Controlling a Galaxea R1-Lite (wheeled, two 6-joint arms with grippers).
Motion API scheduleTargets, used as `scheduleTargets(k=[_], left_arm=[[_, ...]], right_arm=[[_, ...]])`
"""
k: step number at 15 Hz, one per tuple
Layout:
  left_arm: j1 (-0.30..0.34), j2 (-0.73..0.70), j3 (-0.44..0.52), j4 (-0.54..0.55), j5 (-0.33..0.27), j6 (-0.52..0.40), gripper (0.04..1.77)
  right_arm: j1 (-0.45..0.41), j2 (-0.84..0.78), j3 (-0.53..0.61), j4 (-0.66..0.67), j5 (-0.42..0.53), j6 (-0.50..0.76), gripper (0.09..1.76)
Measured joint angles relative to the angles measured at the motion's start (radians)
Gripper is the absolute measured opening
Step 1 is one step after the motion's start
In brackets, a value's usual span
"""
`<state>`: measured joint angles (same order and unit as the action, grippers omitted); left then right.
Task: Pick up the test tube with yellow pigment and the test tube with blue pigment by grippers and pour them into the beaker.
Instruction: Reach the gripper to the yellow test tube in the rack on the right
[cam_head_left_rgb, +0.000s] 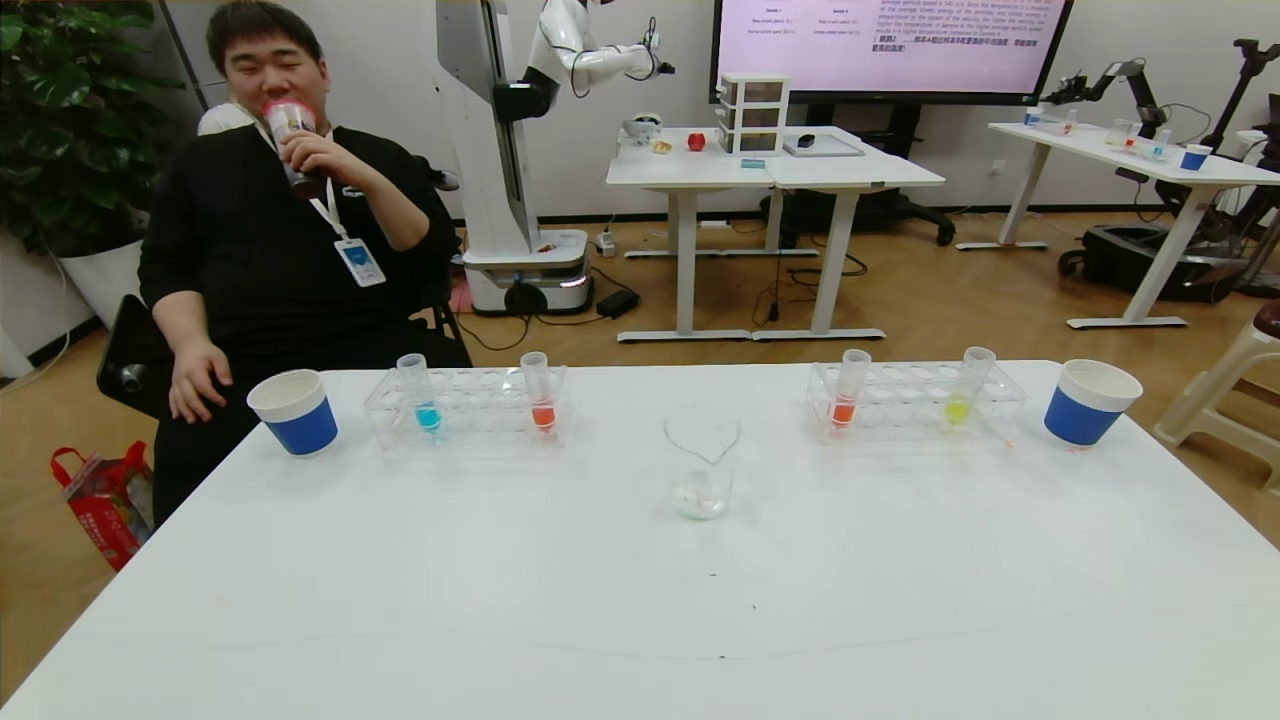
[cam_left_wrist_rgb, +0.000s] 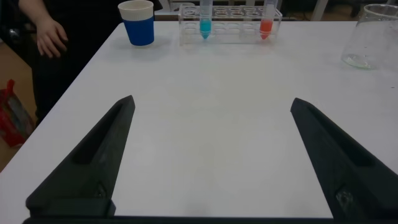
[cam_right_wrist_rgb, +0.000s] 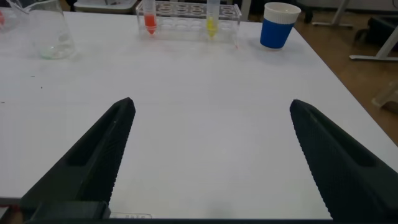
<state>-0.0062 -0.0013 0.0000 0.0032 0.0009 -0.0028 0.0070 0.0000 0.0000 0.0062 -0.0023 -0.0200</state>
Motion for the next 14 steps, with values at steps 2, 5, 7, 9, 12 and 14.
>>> scheduleTargets(k=[2, 5, 7, 9, 12, 14], left_arm=[[0.0, 0.0, 0.0, 0.0, 0.001, 0.0, 1.75], [0.0, 0.0, 0.0, 0.0, 0.0, 0.0, 1.75], [0.0, 0.0, 0.0, 0.0, 0.0, 0.0, 1.75], [0.0, 0.0, 0.0, 0.0, 0.0, 0.0, 1.75], [0.0, 0.0, 0.0, 0.0, 0.0, 0.0, 1.75], [0.0, 0.0, 0.0, 0.0, 0.0, 0.0, 1.75]], right_arm=[[0.0, 0.0, 0.0, 0.0, 0.0, -0.001, 1.74], [0.0, 0.0, 0.0, -0.002, 0.003, -0.002, 1.74], [0.0, 0.0, 0.0, -0.002, 0.003, -0.003, 1.74], [0.002, 0.0, 0.0, -0.002, 0.004, -0.005, 1.74], [0.002, 0.0, 0.0, -0.001, 0.005, -0.006, 1.74], [0.002, 0.0, 0.0, -0.002, 0.004, -0.004, 1.74]])
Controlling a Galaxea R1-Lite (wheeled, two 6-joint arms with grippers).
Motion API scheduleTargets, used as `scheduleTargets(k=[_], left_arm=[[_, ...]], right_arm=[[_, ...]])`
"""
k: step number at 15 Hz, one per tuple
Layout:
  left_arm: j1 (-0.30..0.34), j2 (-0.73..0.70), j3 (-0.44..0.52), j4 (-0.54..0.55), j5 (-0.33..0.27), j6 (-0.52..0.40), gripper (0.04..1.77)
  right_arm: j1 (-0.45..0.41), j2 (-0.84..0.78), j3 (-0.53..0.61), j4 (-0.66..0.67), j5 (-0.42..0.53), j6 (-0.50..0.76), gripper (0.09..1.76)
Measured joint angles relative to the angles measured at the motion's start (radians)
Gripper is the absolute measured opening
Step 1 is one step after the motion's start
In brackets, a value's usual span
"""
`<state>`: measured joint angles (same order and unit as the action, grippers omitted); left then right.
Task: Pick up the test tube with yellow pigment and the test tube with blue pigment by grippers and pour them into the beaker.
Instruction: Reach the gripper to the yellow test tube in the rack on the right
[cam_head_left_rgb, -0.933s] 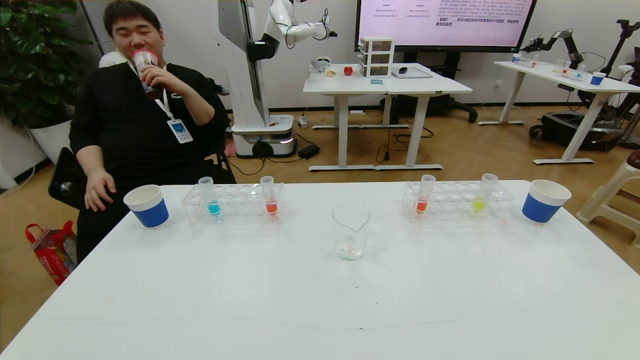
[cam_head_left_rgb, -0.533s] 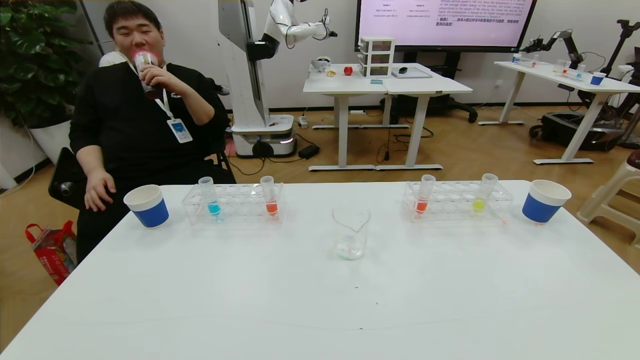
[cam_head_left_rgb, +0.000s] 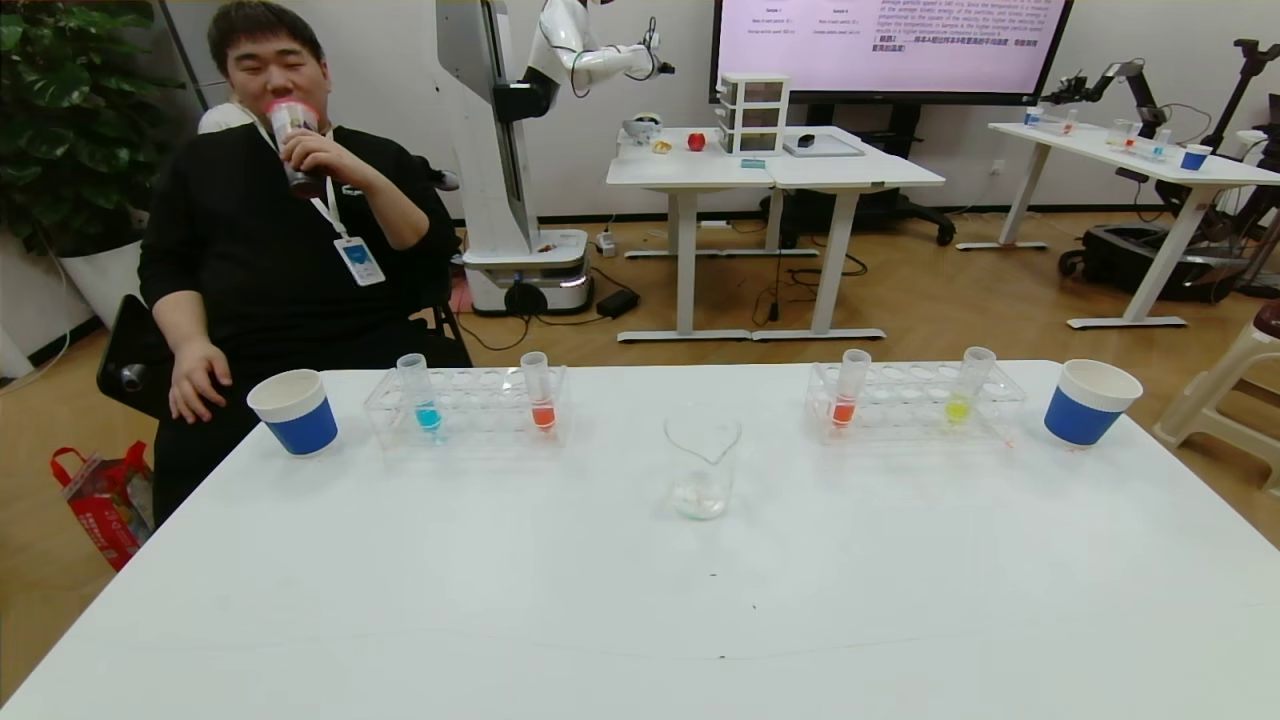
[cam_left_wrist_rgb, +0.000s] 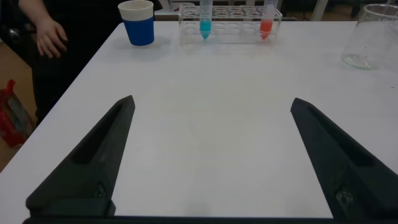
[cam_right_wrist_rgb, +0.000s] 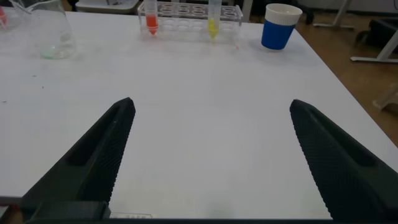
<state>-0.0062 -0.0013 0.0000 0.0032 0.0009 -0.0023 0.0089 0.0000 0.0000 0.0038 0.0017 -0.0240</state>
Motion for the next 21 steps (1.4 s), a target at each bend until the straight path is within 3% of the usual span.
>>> scheduleTargets(k=[3, 6, 9, 13, 21], left_arm=[[0.0, 0.0, 0.0, 0.0, 0.0, 0.0, 1.75], [0.0, 0.0, 0.0, 0.0, 0.0, 0.0, 1.75], [0.0, 0.0, 0.0, 0.0, 0.0, 0.0, 1.75], [0.0, 0.0, 0.0, 0.0, 0.0, 0.0, 1.75], [0.0, 0.0, 0.0, 0.0, 0.0, 0.0, 1.75]], right_arm=[[-0.005, 0.0, -0.02, 0.004, -0.001, 0.0, 1.74], [-0.006, 0.037, -0.118, 0.002, 0.001, 0.001, 1.74], [0.012, 0.179, -0.258, -0.033, 0.005, 0.017, 1.74], [0.044, 0.473, -0.377, -0.242, 0.007, 0.028, 1.74], [0.037, 1.151, -0.467, -0.765, 0.02, 0.029, 1.74]])
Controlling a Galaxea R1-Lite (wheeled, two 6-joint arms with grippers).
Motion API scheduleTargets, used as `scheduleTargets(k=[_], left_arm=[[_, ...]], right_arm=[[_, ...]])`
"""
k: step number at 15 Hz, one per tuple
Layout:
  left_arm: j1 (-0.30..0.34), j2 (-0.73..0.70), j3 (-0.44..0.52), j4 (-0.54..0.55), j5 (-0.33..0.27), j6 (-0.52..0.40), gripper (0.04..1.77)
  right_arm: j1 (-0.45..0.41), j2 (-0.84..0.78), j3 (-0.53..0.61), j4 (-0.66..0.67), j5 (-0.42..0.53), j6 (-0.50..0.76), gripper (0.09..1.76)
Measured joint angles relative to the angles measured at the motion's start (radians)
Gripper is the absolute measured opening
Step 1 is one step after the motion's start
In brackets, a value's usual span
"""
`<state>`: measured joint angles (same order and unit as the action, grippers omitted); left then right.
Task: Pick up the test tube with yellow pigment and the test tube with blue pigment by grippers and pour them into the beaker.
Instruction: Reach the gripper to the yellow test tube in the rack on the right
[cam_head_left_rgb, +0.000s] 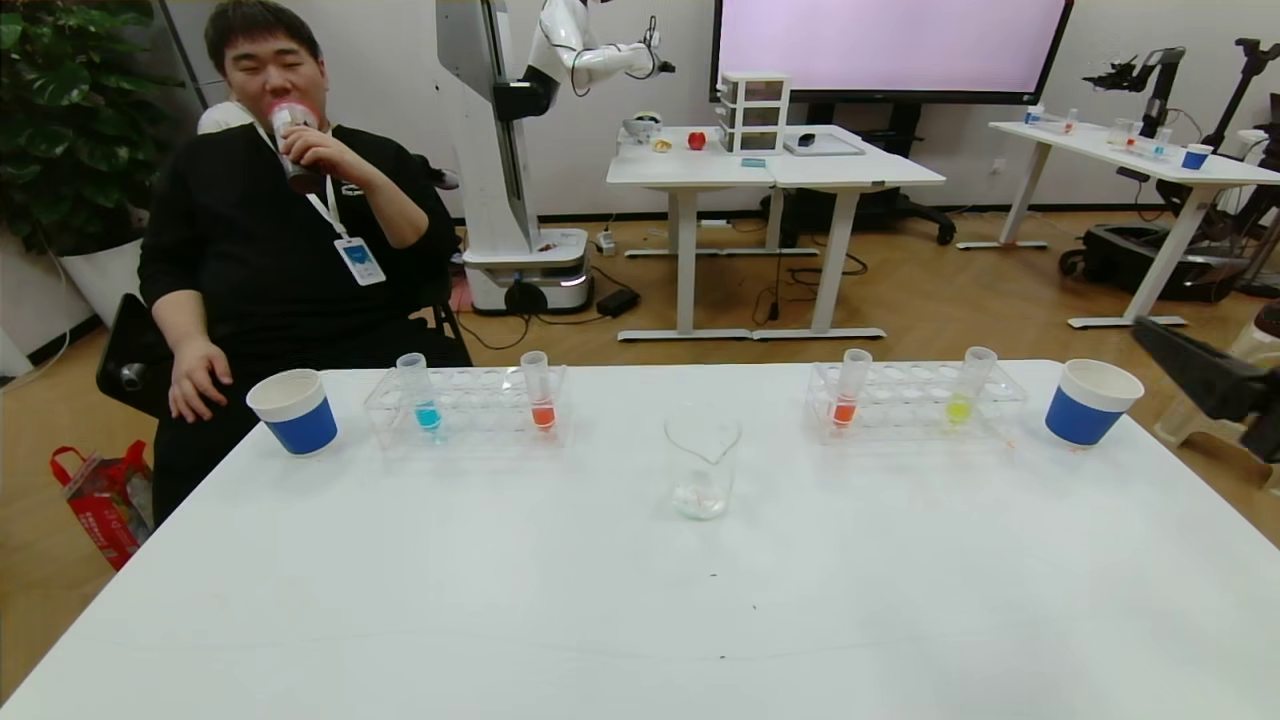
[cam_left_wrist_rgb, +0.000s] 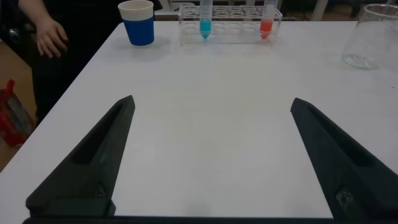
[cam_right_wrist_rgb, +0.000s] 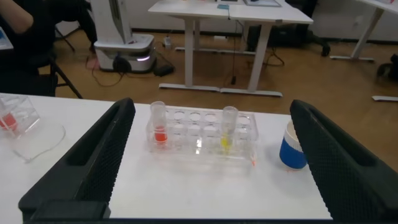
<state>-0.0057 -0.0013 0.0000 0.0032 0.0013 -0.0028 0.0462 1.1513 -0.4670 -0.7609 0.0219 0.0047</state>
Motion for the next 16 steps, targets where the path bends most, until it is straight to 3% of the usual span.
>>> scheduleTargets(k=[10, 16], left_arm=[[0.0, 0.0, 0.0, 0.0, 0.0, 0.0, 1.75], [0.0, 0.0, 0.0, 0.0, 0.0, 0.0, 1.75]], right_arm=[[-0.076, 0.694, 0.001, -0.641, 0.059, 0.005, 1.74], [-0.094, 0.913, 0.003, -0.762, 0.098, 0.043, 1.74]])
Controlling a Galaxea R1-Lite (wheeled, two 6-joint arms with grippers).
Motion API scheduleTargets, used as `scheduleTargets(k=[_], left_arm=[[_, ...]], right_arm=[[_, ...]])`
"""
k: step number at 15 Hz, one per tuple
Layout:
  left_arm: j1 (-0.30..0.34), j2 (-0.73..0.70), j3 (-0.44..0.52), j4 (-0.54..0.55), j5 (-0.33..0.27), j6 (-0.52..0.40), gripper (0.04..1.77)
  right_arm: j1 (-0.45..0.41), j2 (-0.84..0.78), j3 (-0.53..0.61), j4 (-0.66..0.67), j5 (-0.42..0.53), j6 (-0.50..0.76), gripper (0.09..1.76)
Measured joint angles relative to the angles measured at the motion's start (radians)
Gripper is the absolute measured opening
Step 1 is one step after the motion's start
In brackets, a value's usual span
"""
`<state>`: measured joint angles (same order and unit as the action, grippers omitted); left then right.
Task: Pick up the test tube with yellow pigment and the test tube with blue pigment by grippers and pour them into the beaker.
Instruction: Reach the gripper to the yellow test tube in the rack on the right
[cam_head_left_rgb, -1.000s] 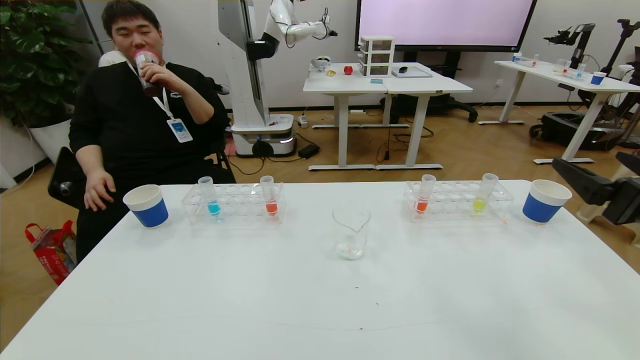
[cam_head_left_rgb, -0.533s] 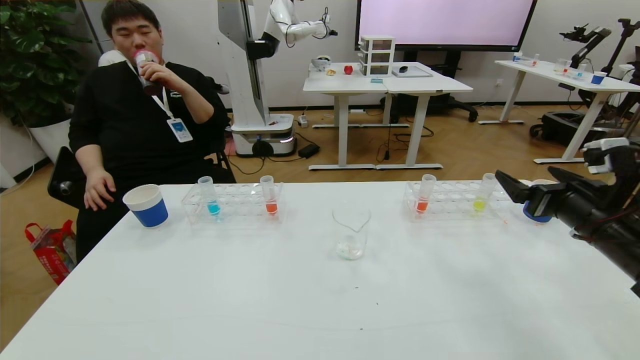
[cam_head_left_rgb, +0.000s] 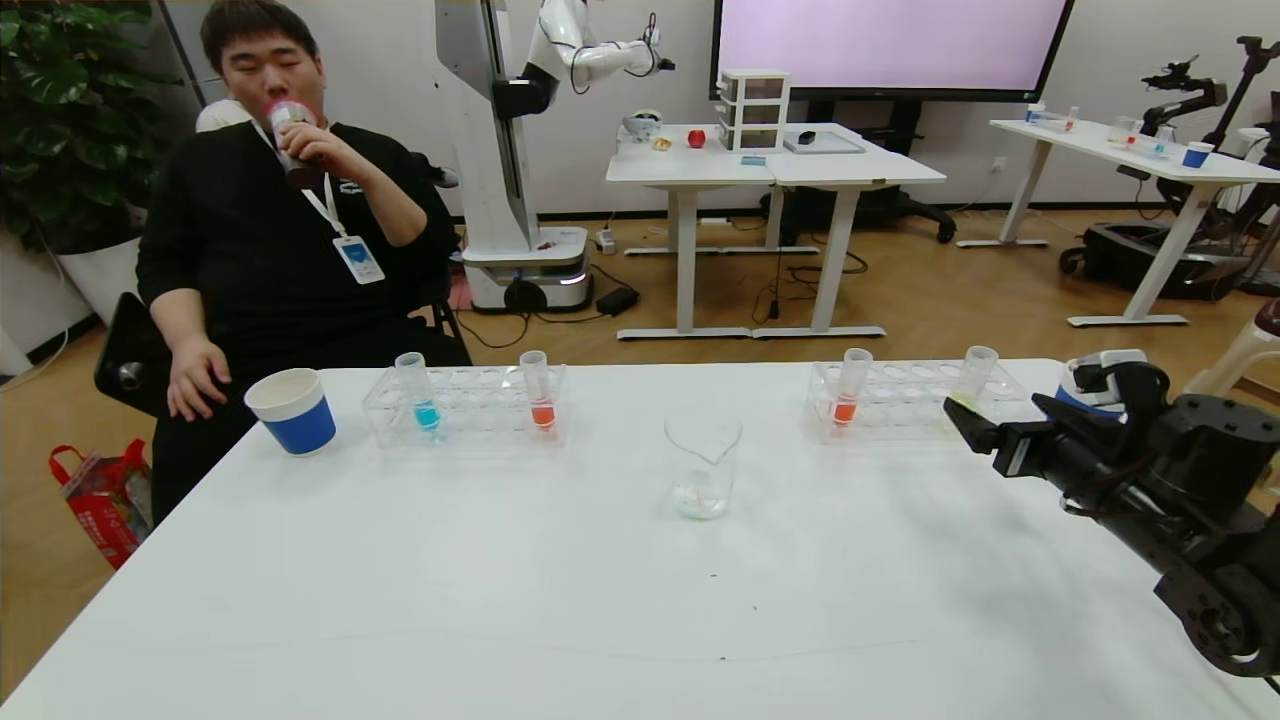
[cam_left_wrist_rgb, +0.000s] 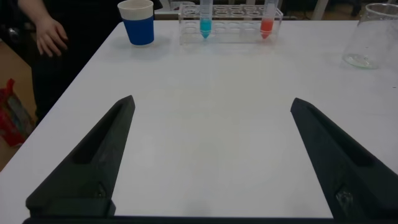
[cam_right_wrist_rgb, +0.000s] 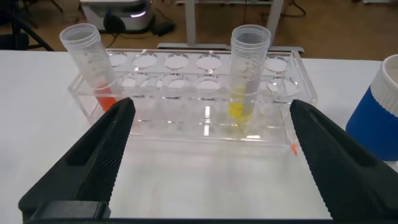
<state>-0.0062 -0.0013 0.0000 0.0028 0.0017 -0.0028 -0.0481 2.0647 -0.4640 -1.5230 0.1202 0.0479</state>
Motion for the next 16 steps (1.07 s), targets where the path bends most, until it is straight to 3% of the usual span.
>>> scheduleTargets(k=[4, 12, 16], left_arm=[[0.0, 0.0, 0.0, 0.0, 0.0, 0.0, 1.75], [0.0, 0.0, 0.0, 0.0, 0.0, 0.0, 1.75], [0.0, 0.0, 0.0, 0.0, 0.0, 0.0, 1.75]], right_arm=[[-0.017, 0.089, -0.077, -0.038, 0.003, 0.006, 1.74], [-0.037, 0.249, -0.377, -0.008, 0.003, 0.004, 1.74], [-0.04, 0.277, -0.412, -0.003, 0.014, 0.004, 1.74]])
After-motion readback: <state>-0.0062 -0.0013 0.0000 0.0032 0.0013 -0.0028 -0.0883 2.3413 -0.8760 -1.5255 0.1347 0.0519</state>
